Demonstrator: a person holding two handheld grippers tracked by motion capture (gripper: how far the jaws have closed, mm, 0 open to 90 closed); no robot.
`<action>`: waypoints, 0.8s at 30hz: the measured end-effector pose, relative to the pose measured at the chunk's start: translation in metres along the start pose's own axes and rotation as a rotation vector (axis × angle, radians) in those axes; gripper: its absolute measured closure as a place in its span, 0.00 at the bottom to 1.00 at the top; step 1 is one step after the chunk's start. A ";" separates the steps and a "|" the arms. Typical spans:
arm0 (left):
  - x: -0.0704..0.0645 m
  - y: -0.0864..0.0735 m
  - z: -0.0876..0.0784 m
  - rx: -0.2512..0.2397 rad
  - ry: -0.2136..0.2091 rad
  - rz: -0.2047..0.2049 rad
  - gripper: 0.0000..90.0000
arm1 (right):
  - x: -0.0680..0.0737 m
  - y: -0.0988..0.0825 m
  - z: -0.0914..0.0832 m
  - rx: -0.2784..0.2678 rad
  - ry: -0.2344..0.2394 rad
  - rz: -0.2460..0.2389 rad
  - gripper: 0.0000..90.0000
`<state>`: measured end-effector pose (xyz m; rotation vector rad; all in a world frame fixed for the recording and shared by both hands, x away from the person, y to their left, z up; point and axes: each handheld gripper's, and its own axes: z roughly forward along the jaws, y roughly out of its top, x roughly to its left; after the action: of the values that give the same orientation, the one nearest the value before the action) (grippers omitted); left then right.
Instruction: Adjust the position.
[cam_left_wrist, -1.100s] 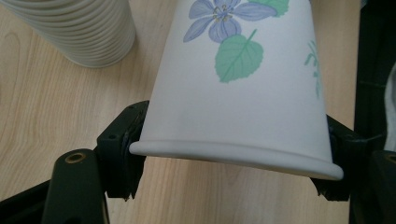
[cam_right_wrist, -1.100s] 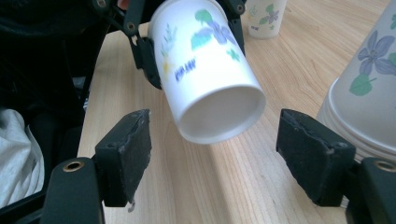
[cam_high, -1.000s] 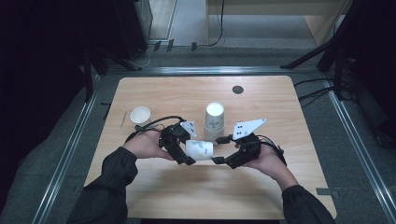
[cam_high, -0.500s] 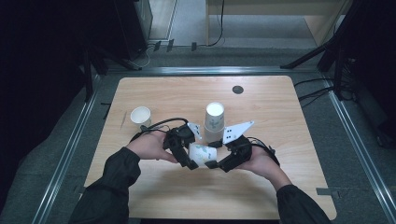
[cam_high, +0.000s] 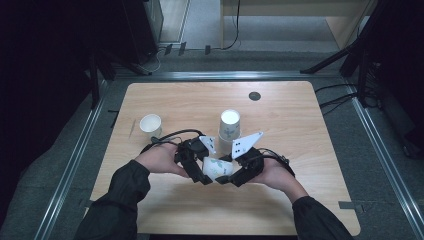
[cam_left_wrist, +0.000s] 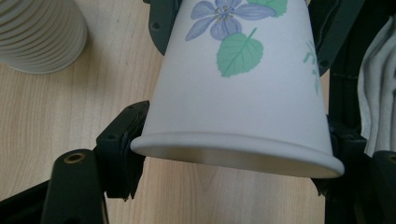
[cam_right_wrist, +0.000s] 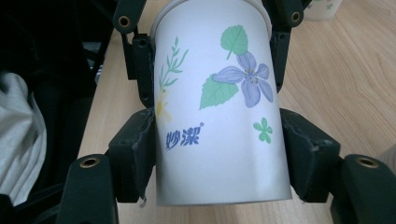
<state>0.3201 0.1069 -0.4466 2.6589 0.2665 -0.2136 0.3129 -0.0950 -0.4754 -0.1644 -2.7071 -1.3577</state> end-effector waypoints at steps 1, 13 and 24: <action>0.000 -0.001 -0.001 -0.006 0.001 0.008 0.26 | 0.000 0.000 0.000 -0.005 -0.004 -0.008 0.38; 0.003 -0.018 -0.019 -0.159 0.038 0.011 0.21 | -0.003 0.002 -0.018 -0.053 -0.037 -0.009 0.38; 0.006 -0.032 -0.025 -0.270 0.022 -0.039 0.22 | -0.005 0.001 -0.028 -0.078 -0.041 0.011 0.38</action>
<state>0.3213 0.1477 -0.4390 2.3916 0.3292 -0.1493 0.3190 -0.1173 -0.4584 -0.2155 -2.6830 -1.4739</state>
